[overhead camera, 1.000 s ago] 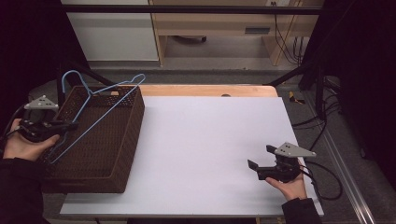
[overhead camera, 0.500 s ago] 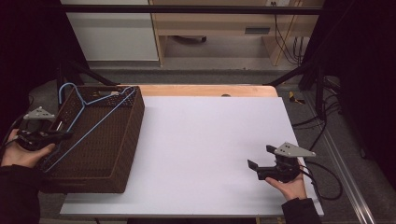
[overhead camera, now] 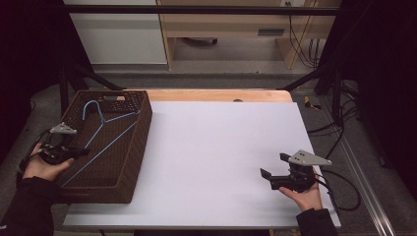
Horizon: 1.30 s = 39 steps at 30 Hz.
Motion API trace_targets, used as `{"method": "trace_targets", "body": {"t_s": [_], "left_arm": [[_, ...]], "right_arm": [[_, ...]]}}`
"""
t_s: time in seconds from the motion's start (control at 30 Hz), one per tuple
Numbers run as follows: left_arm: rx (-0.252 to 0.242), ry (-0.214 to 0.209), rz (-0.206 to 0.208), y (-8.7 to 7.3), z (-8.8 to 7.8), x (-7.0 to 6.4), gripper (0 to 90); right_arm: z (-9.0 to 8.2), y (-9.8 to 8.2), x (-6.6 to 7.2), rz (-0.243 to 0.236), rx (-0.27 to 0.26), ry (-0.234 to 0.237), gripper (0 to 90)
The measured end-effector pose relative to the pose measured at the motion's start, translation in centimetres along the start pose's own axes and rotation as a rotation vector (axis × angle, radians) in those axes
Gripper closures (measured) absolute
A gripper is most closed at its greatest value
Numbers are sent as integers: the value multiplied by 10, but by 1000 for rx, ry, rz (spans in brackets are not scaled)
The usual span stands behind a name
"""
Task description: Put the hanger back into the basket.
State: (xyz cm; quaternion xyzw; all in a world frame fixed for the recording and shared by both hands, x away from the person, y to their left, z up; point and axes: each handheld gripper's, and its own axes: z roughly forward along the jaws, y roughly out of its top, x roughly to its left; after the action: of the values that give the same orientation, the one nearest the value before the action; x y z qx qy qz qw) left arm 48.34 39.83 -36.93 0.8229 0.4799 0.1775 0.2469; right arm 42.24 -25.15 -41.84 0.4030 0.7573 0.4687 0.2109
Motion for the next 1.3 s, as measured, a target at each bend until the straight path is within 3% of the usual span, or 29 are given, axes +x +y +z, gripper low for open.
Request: {"method": "trace_targets", "body": {"t_s": [0.2, 0.27, 0.43, 0.53, 0.57, 0.77, 0.8, 0.87, 0.93, 0.97, 1.07, 1.1, 1.3], "left_arm": [[29, 23, -29, -1, 6, 1, 853], [24, 37, -48, -1, 4, 2, 799], [-43, 54, -77, -6, -11, 2, 728], [-111, 56, -79, -8, -23, -4, 605], [-138, 55, -79, -9, -27, -7, 605], [-311, 22, -69, -9, -41, -33, 383], [-362, 16, -72, -8, -43, -44, 352], [-378, 8, -60, -8, -44, -50, 333], [-443, -27, -47, -5, -45, -66, 270], [-443, -27, -47, -5, -45, -66, 255], [-487, -55, -16, 0, -42, -87, 235], [-487, -55, -16, 0, -42, -87, 230], [-520, -134, 26, 2, -31, -117, 185]], "right_arm": [[1, 0, 1, 2, 2, 3, 83], [0, 0, 1, 3, 2, 3, 82], [0, 0, 0, 0, -2, 0, 82], [-1, 0, 0, 2, -6, 1, 82], [-1, 0, 0, 2, -6, 1, 82], [-1, 1, 1, 6, -13, 5, 78], [-2, 1, 0, 4, -14, 4, 78], [-2, 1, 0, 5, -17, 2, 77], [-2, 1, 0, 7, -21, 4, 76], [-2, 1, 0, 7, -21, 4, 76], [-3, 1, 0, 6, -24, 4, 72], [-3, 1, 0, 6, -24, 4, 72], [-4, 2, 0, 5, -35, 6, 70]]}}
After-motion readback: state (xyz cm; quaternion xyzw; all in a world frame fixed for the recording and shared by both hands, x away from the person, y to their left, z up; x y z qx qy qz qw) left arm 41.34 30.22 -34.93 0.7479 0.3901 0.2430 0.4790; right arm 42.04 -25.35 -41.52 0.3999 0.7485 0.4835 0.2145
